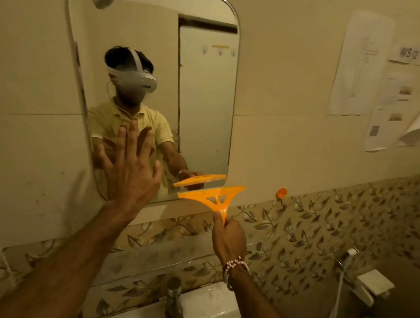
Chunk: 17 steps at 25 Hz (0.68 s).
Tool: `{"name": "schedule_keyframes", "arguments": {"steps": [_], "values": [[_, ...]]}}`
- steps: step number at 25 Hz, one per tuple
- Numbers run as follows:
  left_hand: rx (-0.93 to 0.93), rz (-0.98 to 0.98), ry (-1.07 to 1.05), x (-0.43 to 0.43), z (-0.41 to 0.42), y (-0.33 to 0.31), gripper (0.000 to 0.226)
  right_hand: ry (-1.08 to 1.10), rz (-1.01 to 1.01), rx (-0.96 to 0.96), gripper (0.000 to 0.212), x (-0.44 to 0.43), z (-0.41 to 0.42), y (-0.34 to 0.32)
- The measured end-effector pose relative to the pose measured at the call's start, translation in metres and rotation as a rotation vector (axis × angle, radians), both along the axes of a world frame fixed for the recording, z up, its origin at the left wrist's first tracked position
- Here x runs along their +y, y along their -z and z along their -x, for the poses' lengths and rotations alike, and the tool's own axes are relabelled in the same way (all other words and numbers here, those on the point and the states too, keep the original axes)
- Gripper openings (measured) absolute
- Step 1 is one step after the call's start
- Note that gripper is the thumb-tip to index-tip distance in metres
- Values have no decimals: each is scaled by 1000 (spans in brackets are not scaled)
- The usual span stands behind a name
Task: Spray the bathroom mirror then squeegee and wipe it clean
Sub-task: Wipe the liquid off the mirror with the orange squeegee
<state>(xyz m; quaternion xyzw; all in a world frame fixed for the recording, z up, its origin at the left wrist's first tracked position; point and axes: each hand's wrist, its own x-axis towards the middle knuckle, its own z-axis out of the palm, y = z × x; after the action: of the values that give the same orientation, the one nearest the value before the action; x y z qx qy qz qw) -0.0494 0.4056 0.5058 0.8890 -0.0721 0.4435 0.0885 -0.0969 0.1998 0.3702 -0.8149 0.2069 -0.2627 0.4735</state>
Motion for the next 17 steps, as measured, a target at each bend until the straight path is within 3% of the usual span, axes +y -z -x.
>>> {"name": "schedule_keyframes", "arguments": {"steps": [11,17], "values": [[182,-98,323,-174,3,72,70,198,-41,-5,43,-129,49,18],[276,-144,471,-286,27,128,69,248,-165,0,33,-225,78,63]]}}
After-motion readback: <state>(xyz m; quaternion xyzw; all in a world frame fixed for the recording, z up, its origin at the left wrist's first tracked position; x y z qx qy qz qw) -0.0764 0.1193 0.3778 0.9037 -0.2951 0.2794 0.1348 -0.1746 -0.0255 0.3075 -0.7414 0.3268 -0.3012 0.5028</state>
